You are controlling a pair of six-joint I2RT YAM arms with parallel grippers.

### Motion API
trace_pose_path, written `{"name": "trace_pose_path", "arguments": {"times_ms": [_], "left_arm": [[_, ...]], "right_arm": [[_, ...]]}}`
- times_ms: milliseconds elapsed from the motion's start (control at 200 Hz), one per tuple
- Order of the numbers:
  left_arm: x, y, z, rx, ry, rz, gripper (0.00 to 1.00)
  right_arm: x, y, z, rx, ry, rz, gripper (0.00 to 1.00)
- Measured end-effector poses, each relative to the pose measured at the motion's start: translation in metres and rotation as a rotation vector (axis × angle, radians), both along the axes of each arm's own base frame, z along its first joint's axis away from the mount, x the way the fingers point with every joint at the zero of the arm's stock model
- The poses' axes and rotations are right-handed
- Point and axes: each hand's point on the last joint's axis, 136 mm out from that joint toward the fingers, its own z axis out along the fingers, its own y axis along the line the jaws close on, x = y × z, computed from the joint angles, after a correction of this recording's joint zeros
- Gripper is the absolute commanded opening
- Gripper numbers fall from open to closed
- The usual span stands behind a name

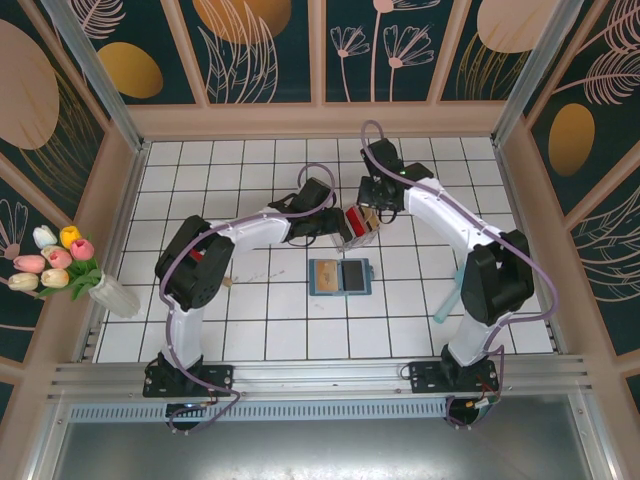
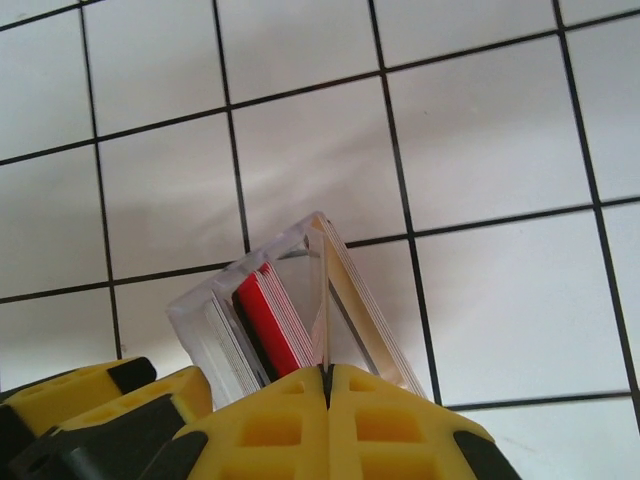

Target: Put the credit cards into the card holder

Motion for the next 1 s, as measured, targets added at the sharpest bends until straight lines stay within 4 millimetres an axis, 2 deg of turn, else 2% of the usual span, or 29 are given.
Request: {"name": "trace_pose_path", "arguments": {"times_ms": [305, 430, 666, 731, 831, 1001], "left_arm": [[-0.008, 0.007, 0.006, -0.004, -0.001, 0.003, 0.55], [-0.015, 0.013, 0.013, -0.014, -0.006, 0.012, 0.55], [-0.045, 0.036, 0.03, -0.059, -0.016, 0.036, 0.53], [-0.056, 0.041, 0.029, -0.085, -0.004, 0.036, 0.52], [-0.075, 0.049, 0.018, -0.115, 0.034, 0.036, 0.51], [-0.101, 0.055, -0.008, -0.113, 0.117, 0.035, 0.5]], "right_arm": [[-0.014, -0.002, -0.003, -0.055, 0.006, -0.117, 0.0], [-0.022, 0.007, 0.001, -0.053, -0.02, -0.101, 0.0], [-0.076, 0.021, 0.017, 0.054, -0.096, 0.025, 0.0], [-0.087, 0.029, 0.017, 0.069, -0.107, 0.073, 0.0], [-0.105, 0.041, 0.005, 0.059, -0.084, 0.119, 0.0], [-0.122, 0.038, -0.024, -0.024, 0.001, 0.061, 0.0]]}}
